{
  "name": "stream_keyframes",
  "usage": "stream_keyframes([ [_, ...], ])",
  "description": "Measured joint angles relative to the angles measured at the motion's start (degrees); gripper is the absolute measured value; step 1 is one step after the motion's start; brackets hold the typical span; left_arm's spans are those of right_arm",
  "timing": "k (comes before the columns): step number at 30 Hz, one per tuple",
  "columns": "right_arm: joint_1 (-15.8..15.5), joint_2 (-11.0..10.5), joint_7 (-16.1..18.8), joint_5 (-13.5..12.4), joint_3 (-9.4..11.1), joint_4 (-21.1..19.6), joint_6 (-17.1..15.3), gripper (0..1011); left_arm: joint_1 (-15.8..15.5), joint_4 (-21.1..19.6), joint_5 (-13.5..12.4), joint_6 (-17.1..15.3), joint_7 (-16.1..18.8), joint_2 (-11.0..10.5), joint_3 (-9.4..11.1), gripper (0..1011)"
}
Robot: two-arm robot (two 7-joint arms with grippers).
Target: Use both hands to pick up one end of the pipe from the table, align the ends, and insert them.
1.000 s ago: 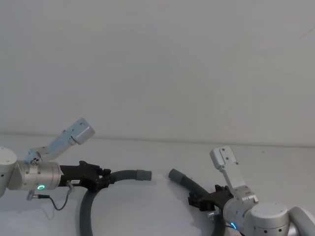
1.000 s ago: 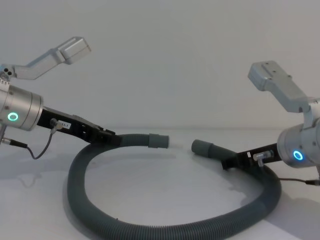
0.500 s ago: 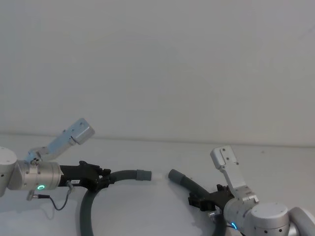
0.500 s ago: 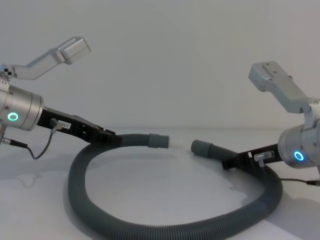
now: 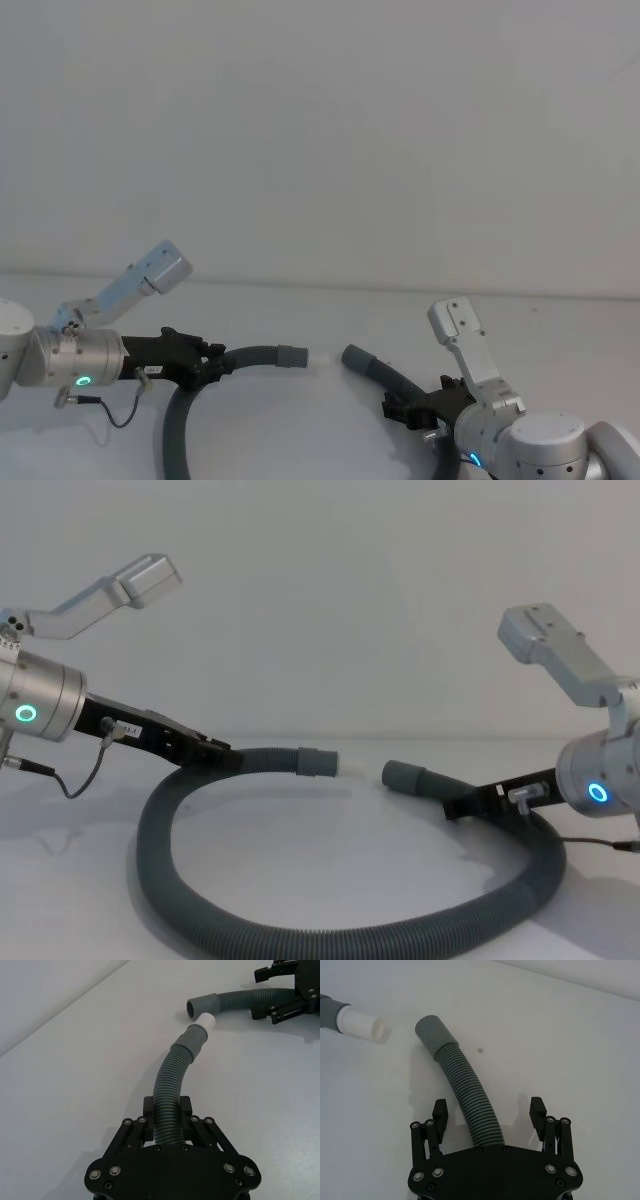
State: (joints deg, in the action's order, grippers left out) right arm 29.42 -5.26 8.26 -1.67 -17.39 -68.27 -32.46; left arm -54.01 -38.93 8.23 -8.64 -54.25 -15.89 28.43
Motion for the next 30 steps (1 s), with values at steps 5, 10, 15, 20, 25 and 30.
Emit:
stream_keyframes([
  [5,0.0,0.0,0.0,0.0,0.0,0.0,0.0,978,0.0,0.0,0.0,0.0,0.0,0.0,0.0,272],
  [10,0.0,0.0,0.1,0.0,0.0,0.0,0.0,962,0.0,0.0,0.0,0.0,0.0,0.0,0.0,272],
  [15,0.0,0.0,0.1,0.0,-0.1,0.0,0.0,939,0.0,0.0,0.0,0.0,0.0,0.0,0.0,272],
  [20,0.0,0.0,0.1,0.0,0.0,0.0,0.0,916,0.0,0.0,0.0,0.0,0.0,0.0,0.0,272],
  [25,0.0,0.0,0.1,0.0,0.0,0.0,0.0,882,0.0,0.0,0.0,0.0,0.0,0.0,0.0,272],
  [30,0.0,0.0,0.1,0.0,0.0,0.0,0.0,857,0.0,0.0,0.0,0.0,0.0,0.0,0.0,272],
])
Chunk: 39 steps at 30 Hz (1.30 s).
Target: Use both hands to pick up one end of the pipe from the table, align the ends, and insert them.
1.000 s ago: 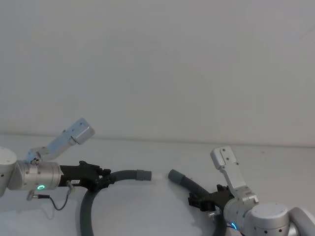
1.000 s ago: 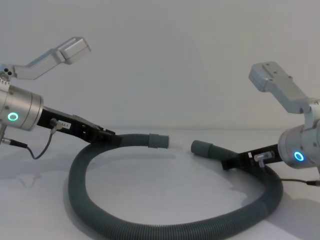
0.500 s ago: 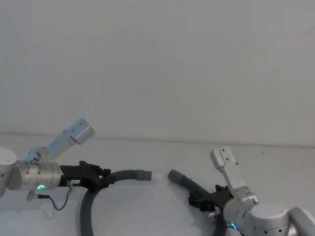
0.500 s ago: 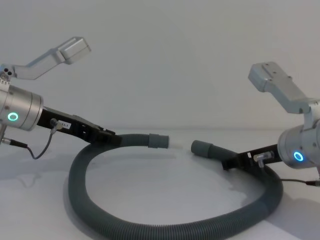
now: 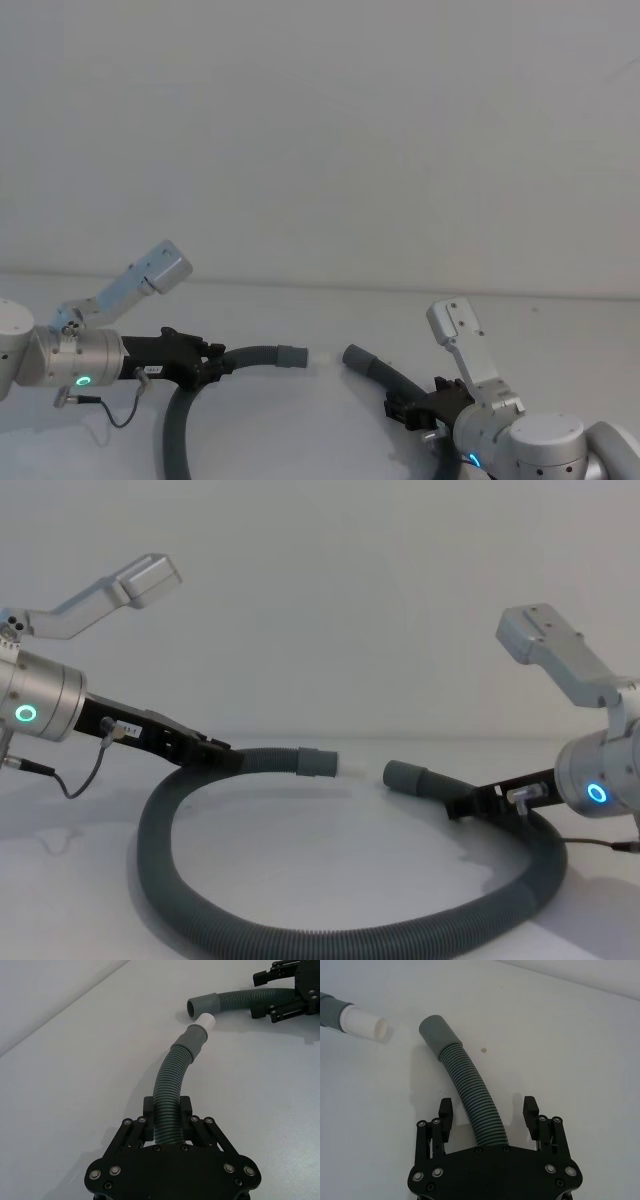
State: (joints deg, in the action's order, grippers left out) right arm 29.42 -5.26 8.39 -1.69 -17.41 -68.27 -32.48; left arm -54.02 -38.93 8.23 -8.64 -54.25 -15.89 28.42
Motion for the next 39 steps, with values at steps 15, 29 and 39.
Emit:
stream_keyframes([
  [15,0.0,0.0,0.0,0.0,0.0,0.0,0.0,763,0.0,0.0,0.0,0.0,0.0,0.0,0.0,272],
  [29,0.0,0.0,-0.1,0.0,0.0,0.0,0.0,673,0.0,0.0,0.0,0.0,0.0,0.0,0.0,272],
  [39,0.0,0.0,-0.1,0.0,0.0,0.0,0.0,607,0.0,0.0,0.0,0.0,0.0,0.0,0.0,272],
])
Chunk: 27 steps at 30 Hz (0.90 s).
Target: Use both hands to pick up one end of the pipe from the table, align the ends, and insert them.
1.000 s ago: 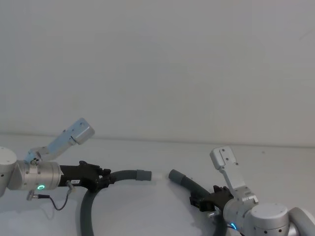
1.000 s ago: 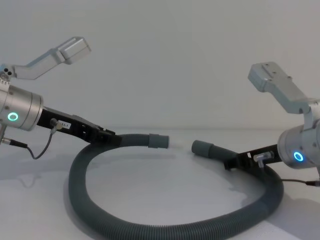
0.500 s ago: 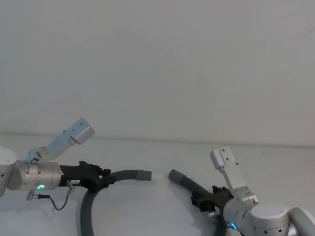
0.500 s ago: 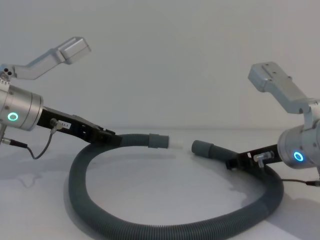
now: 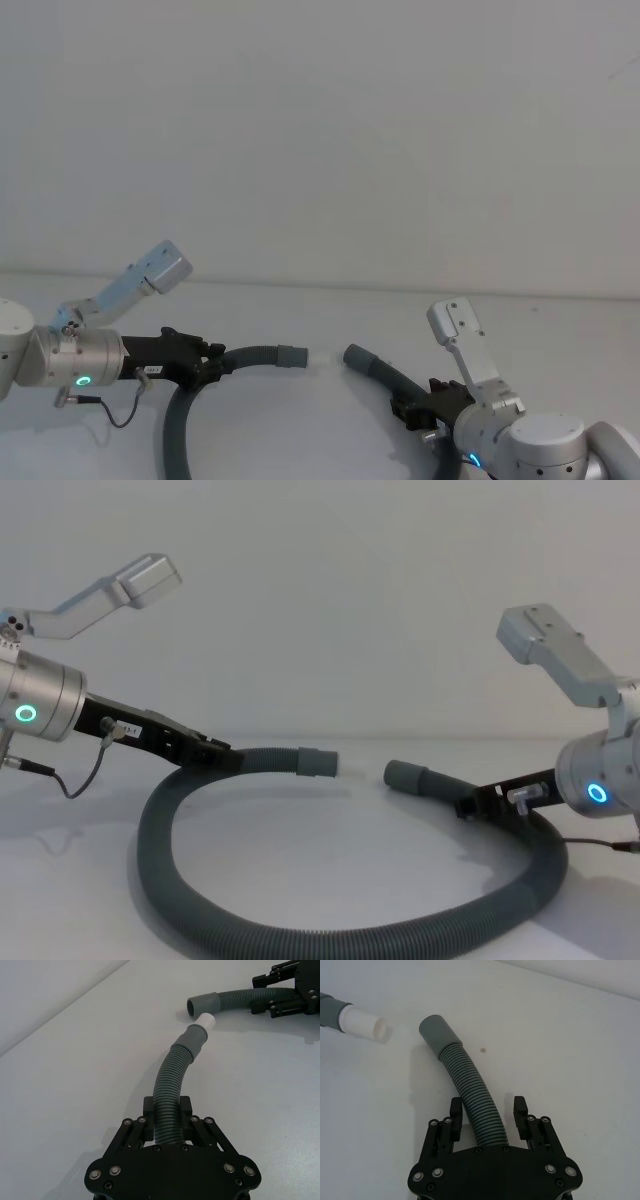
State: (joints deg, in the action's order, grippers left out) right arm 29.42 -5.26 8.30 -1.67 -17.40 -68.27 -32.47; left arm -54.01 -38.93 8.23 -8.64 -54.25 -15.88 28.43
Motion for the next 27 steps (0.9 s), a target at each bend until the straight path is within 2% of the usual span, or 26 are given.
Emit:
stream_keyframes([
  [27,0.0,0.0,0.0,0.0,0.0,0.0,0.0,416,0.0,0.0,0.0,0.0,0.0,0.0,0.0,272],
])
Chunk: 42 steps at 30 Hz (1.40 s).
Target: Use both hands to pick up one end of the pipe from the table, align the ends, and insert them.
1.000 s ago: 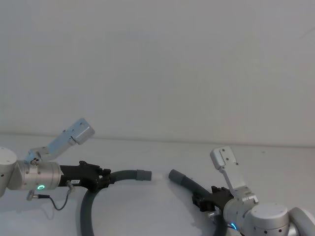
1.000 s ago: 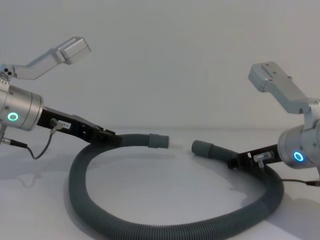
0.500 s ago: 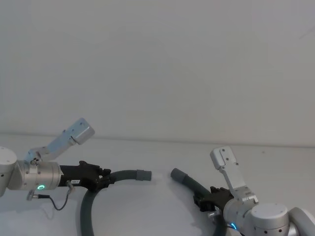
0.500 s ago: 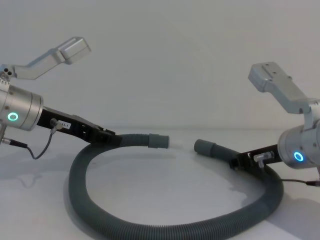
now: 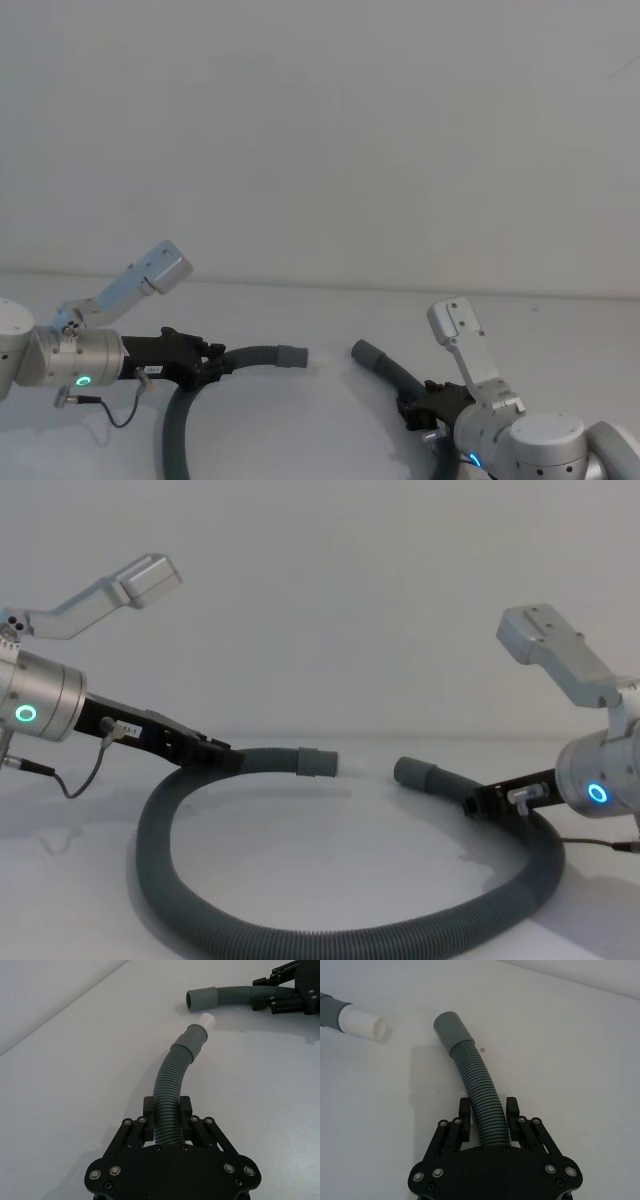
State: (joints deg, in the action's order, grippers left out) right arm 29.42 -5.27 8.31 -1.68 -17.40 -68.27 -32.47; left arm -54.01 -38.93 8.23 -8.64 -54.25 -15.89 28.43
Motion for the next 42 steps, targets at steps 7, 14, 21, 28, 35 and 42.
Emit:
stream_keyframes([
  [7,0.0,0.0,0.0,0.0,0.0,0.0,0.0,373,0.0,0.0,0.0,0.0,0.0,0.0,0.0,272],
  [14,0.0,0.0,0.0,0.0,0.0,0.0,0.0,339,0.0,0.0,0.0,0.0,0.0,0.0,0.0,272],
  [21,0.0,0.0,0.0,0.0,0.0,0.0,0.0,306,0.0,0.0,0.0,0.0,0.0,0.0,0.0,272],
  [28,0.0,0.0,0.0,0.0,0.0,0.0,0.0,300,0.0,0.0,0.0,0.0,0.0,0.0,0.0,272],
  [35,0.0,0.0,0.0,0.0,0.0,0.0,0.0,292,0.0,0.0,0.0,0.0,0.0,0.0,0.0,272],
  [42,0.0,0.0,0.0,0.0,0.0,0.0,0.0,281,0.0,0.0,0.0,0.0,0.0,0.0,0.0,272],
])
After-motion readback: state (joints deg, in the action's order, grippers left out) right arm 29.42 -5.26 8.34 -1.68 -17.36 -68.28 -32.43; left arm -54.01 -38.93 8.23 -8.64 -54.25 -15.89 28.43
